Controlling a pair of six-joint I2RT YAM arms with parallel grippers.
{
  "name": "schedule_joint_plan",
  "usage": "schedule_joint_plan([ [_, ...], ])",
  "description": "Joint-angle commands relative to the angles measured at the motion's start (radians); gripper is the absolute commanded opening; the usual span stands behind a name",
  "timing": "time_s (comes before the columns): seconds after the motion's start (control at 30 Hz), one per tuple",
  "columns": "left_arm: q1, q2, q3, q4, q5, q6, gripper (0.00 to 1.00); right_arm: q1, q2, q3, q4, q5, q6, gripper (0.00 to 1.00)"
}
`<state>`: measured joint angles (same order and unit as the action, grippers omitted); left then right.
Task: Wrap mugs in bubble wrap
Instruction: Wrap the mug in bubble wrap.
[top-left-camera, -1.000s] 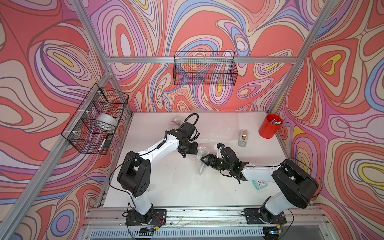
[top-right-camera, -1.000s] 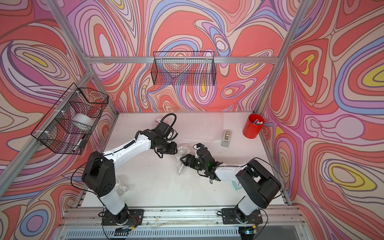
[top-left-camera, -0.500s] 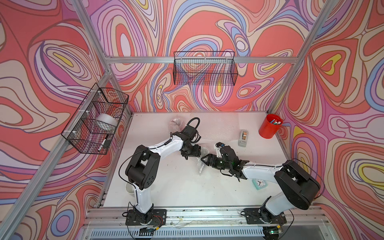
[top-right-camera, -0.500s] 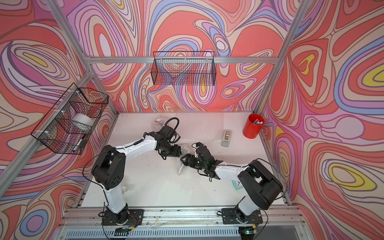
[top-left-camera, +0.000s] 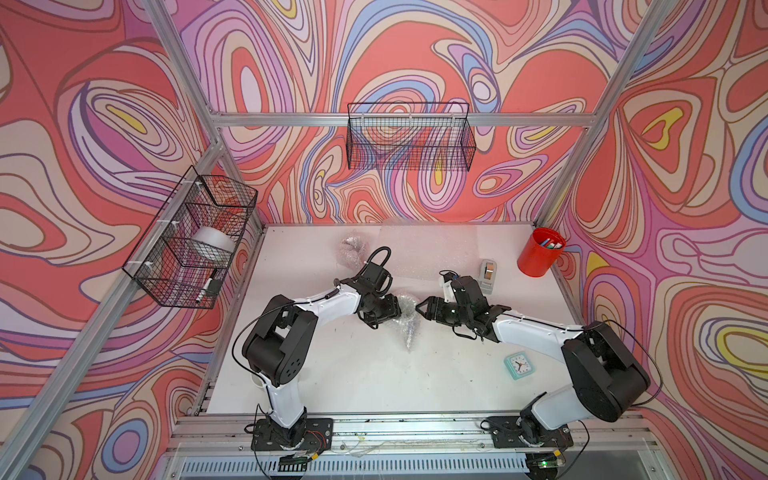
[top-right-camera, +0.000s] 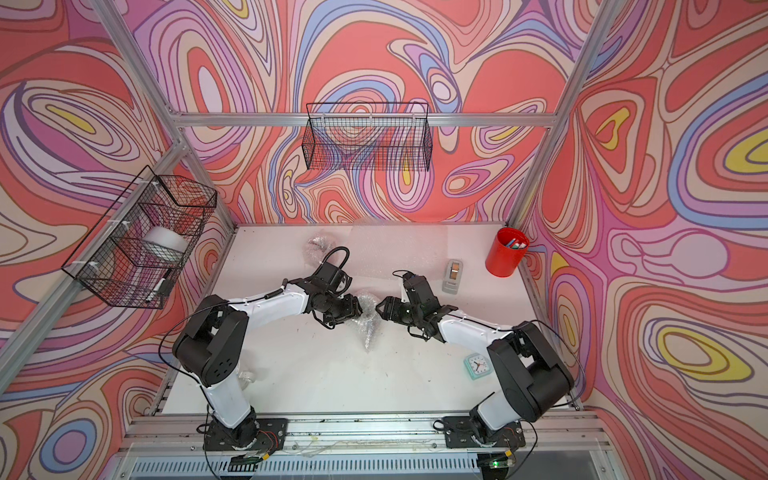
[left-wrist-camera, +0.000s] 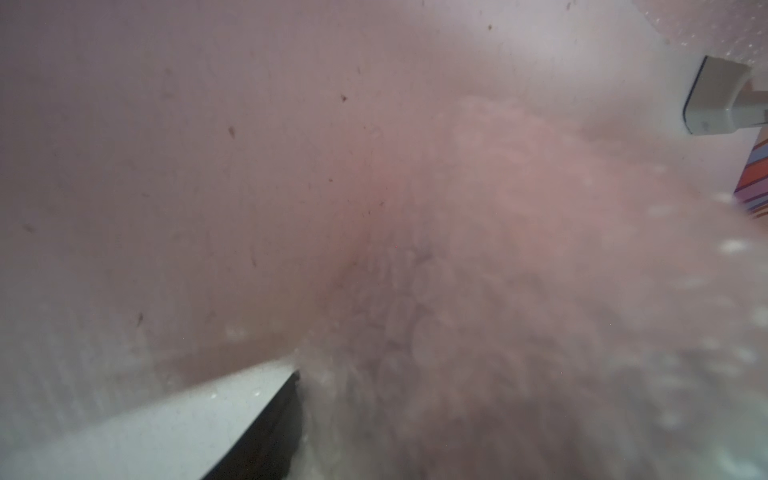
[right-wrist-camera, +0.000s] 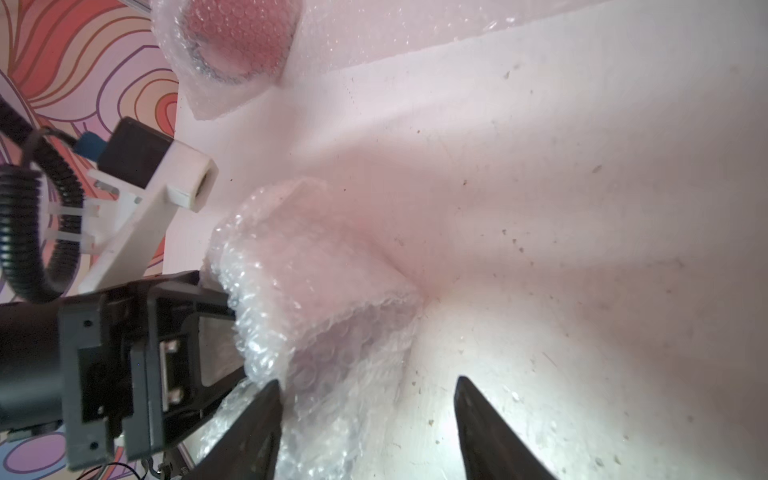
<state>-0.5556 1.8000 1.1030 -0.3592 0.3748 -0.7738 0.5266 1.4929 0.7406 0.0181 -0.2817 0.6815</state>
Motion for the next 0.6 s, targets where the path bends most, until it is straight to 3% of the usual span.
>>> schedule_joint_plan([
  [0.0, -0.006, 0.027, -0.053, -0.083, -0.009, -0.1, 0.61, 0.05, -0.105, 0.003, -0.121, 0.132, -0.15, 0.68],
  [0.17, -0.006, 0.042, -0.019, -0.11, -0.014, -0.106, 0.61, 0.223, -0.19, -0.048, -0.175, 0.272, -0.228, 0.77],
  [0.33, -0.006, 0.046, -0.01, -0.116, -0.01, -0.106, 0.6, 0.373, -0.132, -0.03, -0.171, 0.399, -0.208, 0.81],
  [0.57, -0.006, 0.047, -0.009, -0.118, -0.006, -0.101, 0.6, 0.415, 0.005, 0.045, -0.136, 0.504, -0.142, 0.84],
])
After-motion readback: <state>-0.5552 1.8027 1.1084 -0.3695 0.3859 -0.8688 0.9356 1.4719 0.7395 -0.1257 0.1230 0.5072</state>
